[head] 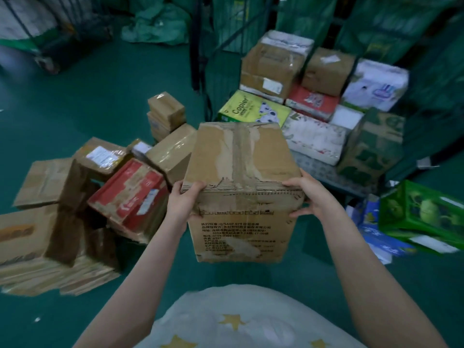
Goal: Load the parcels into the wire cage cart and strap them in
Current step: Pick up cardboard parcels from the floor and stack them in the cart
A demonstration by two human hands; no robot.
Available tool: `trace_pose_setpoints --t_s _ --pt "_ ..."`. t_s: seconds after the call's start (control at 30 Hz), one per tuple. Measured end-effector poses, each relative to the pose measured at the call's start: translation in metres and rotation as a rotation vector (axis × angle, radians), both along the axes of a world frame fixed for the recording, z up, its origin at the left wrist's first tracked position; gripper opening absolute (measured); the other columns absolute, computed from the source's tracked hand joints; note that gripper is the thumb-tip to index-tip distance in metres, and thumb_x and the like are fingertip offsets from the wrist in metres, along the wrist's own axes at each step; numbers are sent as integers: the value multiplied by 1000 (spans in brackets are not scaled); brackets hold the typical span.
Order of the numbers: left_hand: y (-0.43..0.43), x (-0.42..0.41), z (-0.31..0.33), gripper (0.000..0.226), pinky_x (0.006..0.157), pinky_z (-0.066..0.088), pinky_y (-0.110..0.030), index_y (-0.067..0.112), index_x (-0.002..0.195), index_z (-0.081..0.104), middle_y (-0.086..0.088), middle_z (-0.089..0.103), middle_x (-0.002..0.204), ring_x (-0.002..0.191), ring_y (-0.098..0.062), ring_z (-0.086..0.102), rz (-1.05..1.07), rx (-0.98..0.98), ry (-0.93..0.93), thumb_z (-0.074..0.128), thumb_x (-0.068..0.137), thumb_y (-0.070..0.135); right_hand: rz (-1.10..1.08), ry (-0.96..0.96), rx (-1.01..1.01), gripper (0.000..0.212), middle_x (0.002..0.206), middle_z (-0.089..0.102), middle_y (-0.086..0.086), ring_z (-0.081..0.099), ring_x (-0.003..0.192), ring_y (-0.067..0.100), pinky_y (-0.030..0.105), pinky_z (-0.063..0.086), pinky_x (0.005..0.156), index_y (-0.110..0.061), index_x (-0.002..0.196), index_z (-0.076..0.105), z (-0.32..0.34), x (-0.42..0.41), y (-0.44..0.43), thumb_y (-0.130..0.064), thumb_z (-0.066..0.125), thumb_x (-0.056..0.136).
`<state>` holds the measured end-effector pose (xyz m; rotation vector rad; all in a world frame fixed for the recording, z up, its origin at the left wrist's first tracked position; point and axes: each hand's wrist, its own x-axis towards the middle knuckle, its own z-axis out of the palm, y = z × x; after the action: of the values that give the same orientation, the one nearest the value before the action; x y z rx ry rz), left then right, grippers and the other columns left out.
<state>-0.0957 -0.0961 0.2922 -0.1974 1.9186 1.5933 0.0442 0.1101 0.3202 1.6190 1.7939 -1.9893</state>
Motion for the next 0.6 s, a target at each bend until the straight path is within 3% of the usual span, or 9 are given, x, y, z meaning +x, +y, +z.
trace_pose_setpoints --t_s 0.13,0.27,0.37,0.5,0.6 --pt "58 -7 -1 66 76 56 -46 20 141 34 1 45 109 100 -25 53 -71 -1 -10 67 85 31 -85 -1 -17 53 126 50 0 47 116 28 48 56 75 -35 134 42 -1 12 44 -19 62 87" --pt "114 -33 -5 61 66 57 -42 24 136 38 -1 44 123 112 -30 54 -170 -35 -9 67 83 35 -150 24 -25 45 127 51 -1 49 118 28 47 57 72 -36 126 45 -8 9 87 -20 62 87" --pt "161 -56 -10 41 62 57 -43 24 116 45 -2 53 117 106 -29 57 -228 -16 -2 68 83 33 -201 31 -26 44 129 50 0 49 118 29 47 57 74 -34 127 45 -15 -3 124 -21 61 87" --pt "225 -93 -10 39 46 46 -25 20 118 48 -3 54 116 97 -20 54 -304 -21 51 66 86 32 -273 26 -22 36 124 50 1 49 117 30 56 53 83 -35 116 44 -22 -33 177 -17 59 89" --pt "273 -128 -10 52 50 43 -25 18 131 45 -2 53 119 91 -17 53 -348 -3 35 66 86 33 -325 18 -18 50 132 50 3 48 119 33 56 55 76 -33 130 43 -24 -61 217 -16 60 87"
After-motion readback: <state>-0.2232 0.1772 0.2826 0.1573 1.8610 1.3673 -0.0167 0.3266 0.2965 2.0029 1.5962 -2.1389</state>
